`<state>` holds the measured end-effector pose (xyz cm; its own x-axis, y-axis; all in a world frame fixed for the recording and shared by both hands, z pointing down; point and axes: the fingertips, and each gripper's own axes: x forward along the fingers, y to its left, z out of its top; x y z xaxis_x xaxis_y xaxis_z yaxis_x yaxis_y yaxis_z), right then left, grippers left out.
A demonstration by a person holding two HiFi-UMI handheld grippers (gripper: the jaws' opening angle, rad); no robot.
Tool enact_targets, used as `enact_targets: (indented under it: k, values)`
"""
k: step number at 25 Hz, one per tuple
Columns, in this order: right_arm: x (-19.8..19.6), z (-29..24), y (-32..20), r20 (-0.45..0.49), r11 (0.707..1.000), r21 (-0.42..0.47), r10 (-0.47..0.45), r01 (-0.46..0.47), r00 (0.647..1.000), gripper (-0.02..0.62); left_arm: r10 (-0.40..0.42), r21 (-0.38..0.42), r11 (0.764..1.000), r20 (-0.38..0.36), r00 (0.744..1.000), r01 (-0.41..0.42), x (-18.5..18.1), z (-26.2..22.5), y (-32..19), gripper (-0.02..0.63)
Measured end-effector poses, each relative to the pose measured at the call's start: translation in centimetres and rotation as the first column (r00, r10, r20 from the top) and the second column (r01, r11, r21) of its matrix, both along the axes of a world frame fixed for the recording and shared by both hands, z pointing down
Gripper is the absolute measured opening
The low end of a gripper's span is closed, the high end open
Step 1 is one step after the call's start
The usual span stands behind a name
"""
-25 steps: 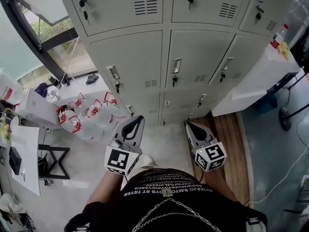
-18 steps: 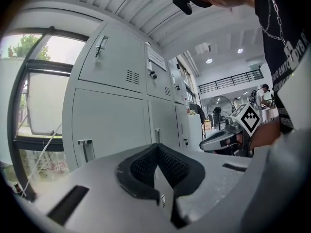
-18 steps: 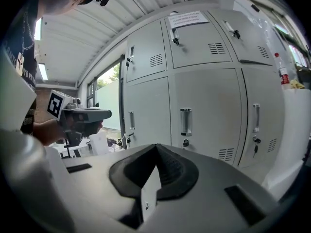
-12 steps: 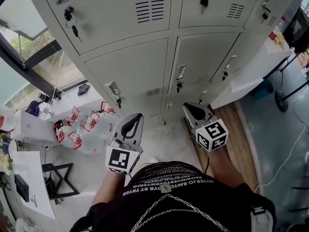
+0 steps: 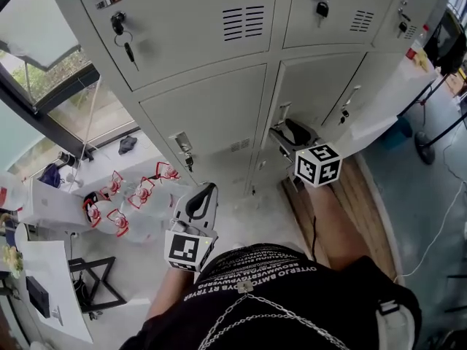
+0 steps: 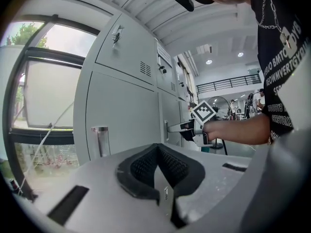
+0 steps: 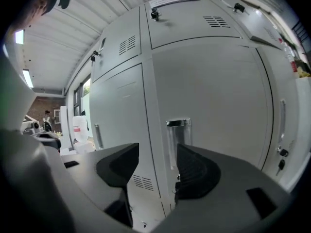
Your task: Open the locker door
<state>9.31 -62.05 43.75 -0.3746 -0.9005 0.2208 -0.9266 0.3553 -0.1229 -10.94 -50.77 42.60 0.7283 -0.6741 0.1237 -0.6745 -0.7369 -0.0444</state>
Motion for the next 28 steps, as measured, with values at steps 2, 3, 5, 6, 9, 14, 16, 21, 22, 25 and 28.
enact_targets:
  k: [2,3,5,6,9,14,16,21,22,25,28]
  values:
    - [0.3,0.0,-1.0,0.006,1.0,-0.001,0.01,-0.01,1.0,0.222,-0.01,-0.01,1.0,0.012,1.0,0.01,-0.7,0.3,0.2,0.0]
    - [0.2,-0.1,-1.4,0.01,1.0,0.001,0.006,-0.006,1.0,0.222,-0.016,-0.013,1.0,0.016,1.0,0.016,-1.0,0.5,0.2,0.0]
    - [-0.1,-0.3,-2.2,0.009,1.0,0.005,0.001,-0.001,1.0,0.222,-0.029,-0.019,0.999,0.018,0.999,0.029,-1.7,0.7,0.3,0.0]
    - [-0.1,-0.3,-2.6,0.0,1.0,0.004,0.004,-0.004,1.0,0.222,-0.036,-0.023,0.999,0.017,0.999,0.036,-2.0,0.8,0.3,0.0]
    - [-0.8,-0.4,-3.3,-0.002,1.0,0.001,-0.001,0.001,1.0,0.227,-0.043,-0.029,0.999,0.014,0.999,0.043,-2.3,1.1,0.5,0.0]
    - [-1.3,-0.5,-2.7,0.001,1.0,-0.003,-0.012,0.012,1.0,0.284,-0.025,-0.033,0.999,0.014,1.0,0.025,-1.6,1.6,0.7,0.0]
    - [-0.8,-0.5,-2.0,-0.005,1.0,-0.009,-0.007,0.007,1.0,0.271,-0.02,-0.045,0.999,0.008,1.0,0.021,-1.1,1.8,0.8,0.0]
    - [0.4,-0.4,0.3,-0.017,1.0,-0.015,0.007,-0.007,1.0,0.234,0.019,-0.055,0.998,0.014,1.0,-0.018,1.1,2.3,0.8,0.0]
    - [0.8,-0.4,0.8,-0.022,1.0,-0.014,0.021,-0.022,1.0,0.212,0.029,-0.051,0.998,0.016,0.999,-0.029,1.7,2.2,0.8,0.0]
    - [2.4,-0.2,2.1,-0.036,0.999,-0.005,0.051,-0.052,0.998,0.123,0.059,-0.027,0.998,0.019,0.998,-0.058,4.1,1.4,1.2,0.0]
    - [3.2,-0.1,3.7,-0.041,1.0,-0.018,0.011,-0.012,0.999,0.115,0.078,-0.003,0.997,0.022,0.997,-0.077,6.6,0.3,2.2,0.0]
